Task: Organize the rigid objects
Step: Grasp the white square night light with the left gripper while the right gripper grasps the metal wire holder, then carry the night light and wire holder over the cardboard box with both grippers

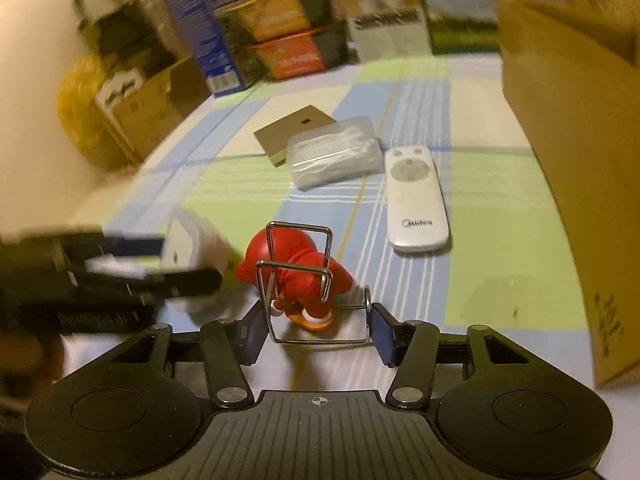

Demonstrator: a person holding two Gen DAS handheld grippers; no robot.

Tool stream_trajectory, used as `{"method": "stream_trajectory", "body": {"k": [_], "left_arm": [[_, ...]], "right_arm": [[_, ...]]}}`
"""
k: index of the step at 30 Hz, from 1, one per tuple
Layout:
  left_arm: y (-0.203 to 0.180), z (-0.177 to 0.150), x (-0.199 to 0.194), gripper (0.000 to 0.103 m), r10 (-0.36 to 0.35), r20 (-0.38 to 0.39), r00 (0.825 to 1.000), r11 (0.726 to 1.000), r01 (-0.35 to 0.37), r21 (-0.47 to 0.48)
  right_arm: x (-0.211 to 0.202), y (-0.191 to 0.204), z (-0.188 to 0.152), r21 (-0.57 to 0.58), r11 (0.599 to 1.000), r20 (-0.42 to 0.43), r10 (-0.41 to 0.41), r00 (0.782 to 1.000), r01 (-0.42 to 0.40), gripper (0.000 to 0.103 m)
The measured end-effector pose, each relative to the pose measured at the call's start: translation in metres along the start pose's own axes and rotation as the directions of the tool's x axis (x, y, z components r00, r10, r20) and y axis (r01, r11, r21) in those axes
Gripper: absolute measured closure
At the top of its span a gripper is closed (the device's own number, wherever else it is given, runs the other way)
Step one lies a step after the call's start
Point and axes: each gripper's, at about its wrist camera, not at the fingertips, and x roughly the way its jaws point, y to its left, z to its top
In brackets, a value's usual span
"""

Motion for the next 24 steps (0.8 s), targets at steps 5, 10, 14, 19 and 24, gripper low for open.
{"method": "stream_trajectory", "body": {"k": [5, 10, 14, 19, 24], "left_arm": [[-0.001, 0.001, 0.0, 0.033, 0.0, 0.002, 1.0, 1.0, 0.0, -0.002], [-0.003, 0.001, 0.001, 0.033, -0.009, -0.001, 1.0, 1.0, 0.009, 0.005], [-0.003, 0.001, 0.002, 0.033, -0.01, -0.003, 1.0, 1.0, 0.01, 0.003], [-0.003, 0.001, 0.002, 0.033, -0.006, 0.002, 1.0, 1.0, 0.006, 0.004], [-0.006, 0.002, 0.004, 0.034, 0.015, 0.005, 1.0, 0.999, -0.015, 0.033]], "right_arm": [[-0.017, -0.014, 0.012, 0.095, 0.995, 0.031, 0.009, 0.999, -0.012, 0.053], [-0.041, -0.003, 0.018, 0.034, 0.999, 0.105, -0.009, 0.994, 0.006, 0.053], [-0.051, 0.006, 0.018, -0.034, 0.999, 0.146, -0.029, 0.989, 0.035, 0.053], [-0.041, 0.009, 0.008, -0.102, 0.989, 0.111, -0.091, 0.99, 0.103, 0.053], [-0.032, 0.004, 0.002, -0.103, 0.988, 0.082, -0.102, 0.991, 0.111, 0.053]]}}
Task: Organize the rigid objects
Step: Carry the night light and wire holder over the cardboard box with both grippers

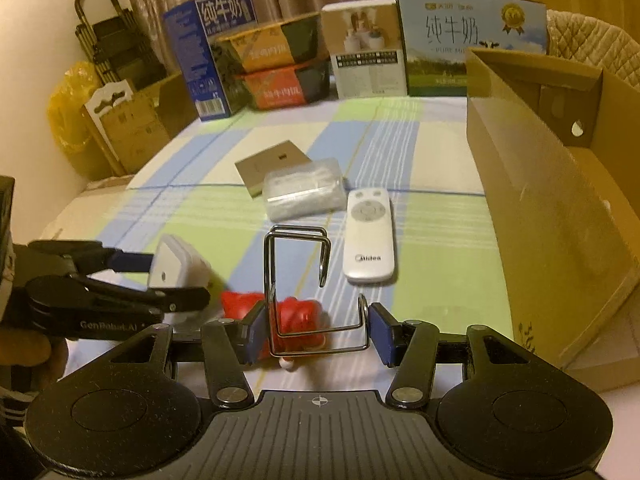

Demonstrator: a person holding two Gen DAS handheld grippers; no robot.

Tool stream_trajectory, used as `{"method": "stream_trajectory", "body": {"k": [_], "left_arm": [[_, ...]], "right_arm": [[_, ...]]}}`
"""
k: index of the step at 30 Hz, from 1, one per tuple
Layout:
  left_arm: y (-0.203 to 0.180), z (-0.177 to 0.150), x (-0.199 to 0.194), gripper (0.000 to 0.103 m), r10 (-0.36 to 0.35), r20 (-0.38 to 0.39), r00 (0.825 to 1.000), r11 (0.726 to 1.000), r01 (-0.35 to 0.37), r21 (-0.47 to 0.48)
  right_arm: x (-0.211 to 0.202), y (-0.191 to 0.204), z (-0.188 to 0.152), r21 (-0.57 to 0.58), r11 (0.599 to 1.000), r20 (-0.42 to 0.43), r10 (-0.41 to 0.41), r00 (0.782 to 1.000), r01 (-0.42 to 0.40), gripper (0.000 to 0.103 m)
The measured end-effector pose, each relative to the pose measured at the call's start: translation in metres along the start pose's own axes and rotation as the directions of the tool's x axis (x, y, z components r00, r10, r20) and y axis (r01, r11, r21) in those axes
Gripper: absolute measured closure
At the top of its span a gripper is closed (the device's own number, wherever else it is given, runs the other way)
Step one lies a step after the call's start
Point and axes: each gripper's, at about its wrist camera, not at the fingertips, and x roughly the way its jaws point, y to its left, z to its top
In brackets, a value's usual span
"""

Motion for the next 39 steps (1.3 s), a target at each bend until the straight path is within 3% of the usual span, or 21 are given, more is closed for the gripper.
{"method": "stream_trajectory", "body": {"k": [3, 16, 21, 39], "left_arm": [[-0.001, 0.001, 0.001, 0.041, 0.011, -0.002, 1.0, 1.0, -0.011, 0.009], [-0.014, 0.013, -0.021, 0.042, 0.009, 0.0, 1.0, 1.0, -0.009, -0.017], [-0.026, 0.023, -0.043, 0.042, 0.001, 0.034, 0.999, 0.999, 0.001, -0.05], [-0.098, 0.064, -0.109, 0.042, -0.022, 0.106, 0.994, 1.0, 0.023, -0.015]], "right_arm": [[0.0, -0.001, -0.003, -0.003, 1.0, -0.004, -0.002, 1.0, 0.002, 0.053], [-0.018, 0.009, -0.003, -0.053, 0.998, 0.039, -0.024, 0.999, 0.026, 0.053], [-0.04, 0.012, 0.0, -0.055, 0.998, 0.074, -0.032, 0.997, 0.036, 0.053], [-0.139, -0.002, 0.019, -0.043, 0.995, 0.208, -0.083, 0.975, 0.094, 0.053]]}}
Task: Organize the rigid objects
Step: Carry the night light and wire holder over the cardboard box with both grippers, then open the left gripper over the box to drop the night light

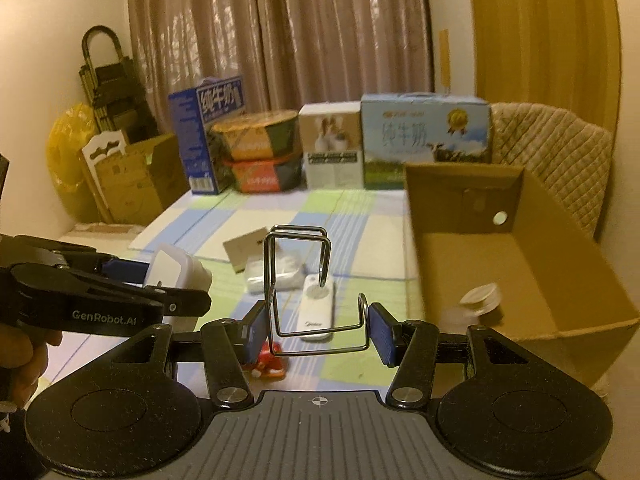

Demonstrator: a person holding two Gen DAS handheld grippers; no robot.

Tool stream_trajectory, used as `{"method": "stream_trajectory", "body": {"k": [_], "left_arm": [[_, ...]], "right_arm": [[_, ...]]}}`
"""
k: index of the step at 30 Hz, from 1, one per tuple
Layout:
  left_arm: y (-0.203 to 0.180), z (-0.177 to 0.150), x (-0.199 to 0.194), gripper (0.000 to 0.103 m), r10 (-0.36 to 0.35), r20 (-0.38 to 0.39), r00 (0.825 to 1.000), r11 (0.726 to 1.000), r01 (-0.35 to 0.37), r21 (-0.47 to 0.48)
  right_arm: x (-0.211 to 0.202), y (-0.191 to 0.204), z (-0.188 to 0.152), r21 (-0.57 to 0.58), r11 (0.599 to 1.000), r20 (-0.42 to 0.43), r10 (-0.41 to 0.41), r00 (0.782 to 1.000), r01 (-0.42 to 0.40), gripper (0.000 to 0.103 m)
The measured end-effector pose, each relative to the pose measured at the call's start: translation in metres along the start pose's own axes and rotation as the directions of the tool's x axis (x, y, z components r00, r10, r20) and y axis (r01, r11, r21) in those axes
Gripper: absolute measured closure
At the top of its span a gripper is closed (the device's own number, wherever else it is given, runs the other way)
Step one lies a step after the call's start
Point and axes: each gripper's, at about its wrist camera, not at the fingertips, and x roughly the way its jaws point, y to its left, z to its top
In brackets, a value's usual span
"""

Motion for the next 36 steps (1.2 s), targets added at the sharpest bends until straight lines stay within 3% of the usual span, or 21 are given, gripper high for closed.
{"method": "stream_trajectory", "body": {"k": [13, 21, 28, 36], "left_arm": [[-0.056, 0.029, -0.005, 0.042, -0.076, 0.034, 0.997, 0.996, 0.074, 0.044], [-0.097, 0.057, 0.013, 0.042, -0.146, 0.033, 0.989, 0.988, 0.143, 0.063], [-0.131, 0.084, 0.044, 0.042, -0.203, 0.023, 0.979, 0.977, 0.2, 0.078], [-0.155, 0.093, 0.092, 0.041, -0.203, -0.041, 0.978, 0.972, 0.207, 0.114]], "right_arm": [[-0.039, -0.045, 0.019, -0.003, 0.996, 0.059, -0.084, 0.995, 0.084, 0.053], [-0.054, -0.101, 0.031, 0.025, 0.986, 0.073, -0.166, 0.983, 0.165, 0.053], [-0.045, -0.152, 0.039, 0.055, 0.975, 0.024, -0.218, 0.976, 0.217, 0.053], [-0.023, -0.186, 0.026, 0.078, 0.969, -0.042, -0.23, 0.972, 0.233, 0.053]]}}
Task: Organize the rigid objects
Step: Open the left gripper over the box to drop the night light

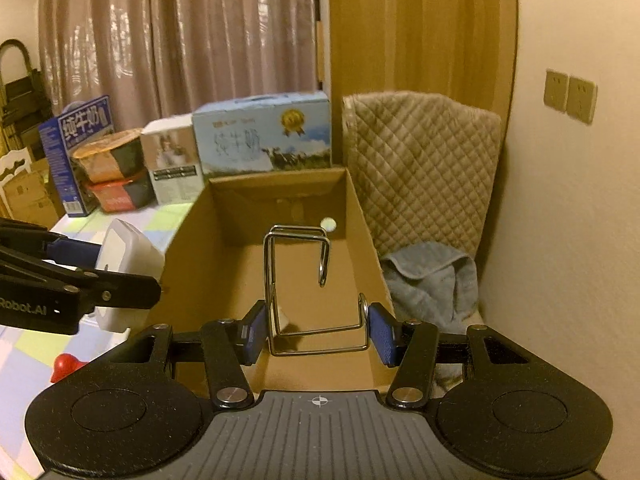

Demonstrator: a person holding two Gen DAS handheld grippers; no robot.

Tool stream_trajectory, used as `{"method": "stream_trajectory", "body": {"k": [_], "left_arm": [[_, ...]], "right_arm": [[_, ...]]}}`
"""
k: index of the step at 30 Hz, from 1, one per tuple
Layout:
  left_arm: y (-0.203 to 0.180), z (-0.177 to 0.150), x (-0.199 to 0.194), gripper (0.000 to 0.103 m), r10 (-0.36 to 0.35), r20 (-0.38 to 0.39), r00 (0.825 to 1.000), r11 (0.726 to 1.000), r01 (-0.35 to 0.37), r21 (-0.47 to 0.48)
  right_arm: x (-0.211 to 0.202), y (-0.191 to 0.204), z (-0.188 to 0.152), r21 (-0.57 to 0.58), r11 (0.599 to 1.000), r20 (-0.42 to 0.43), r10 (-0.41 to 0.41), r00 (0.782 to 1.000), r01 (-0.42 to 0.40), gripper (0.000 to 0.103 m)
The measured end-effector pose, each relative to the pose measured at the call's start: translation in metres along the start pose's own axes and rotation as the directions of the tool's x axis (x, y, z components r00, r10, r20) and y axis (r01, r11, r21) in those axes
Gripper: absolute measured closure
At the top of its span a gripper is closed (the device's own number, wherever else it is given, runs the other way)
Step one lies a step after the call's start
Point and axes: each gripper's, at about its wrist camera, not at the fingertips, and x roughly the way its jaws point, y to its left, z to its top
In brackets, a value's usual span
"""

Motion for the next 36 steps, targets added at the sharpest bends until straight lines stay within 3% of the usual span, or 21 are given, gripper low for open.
{"method": "stream_trajectory", "body": {"k": [13, 36], "left_arm": [[-0.005, -0.007, 0.04, 0.041, 0.016, -0.074, 0.997, 1.0, -0.014, 0.02], [0.001, -0.005, 0.041, 0.04, 0.043, -0.056, 0.998, 0.999, -0.042, 0.025]], "right_arm": [[0.019, -0.019, -0.01, 0.04, 0.999, -0.036, 0.002, 0.999, 0.0, 0.053], [0.025, -0.009, -0.012, 0.028, 1.0, -0.048, 0.006, 0.999, -0.004, 0.053]]}}
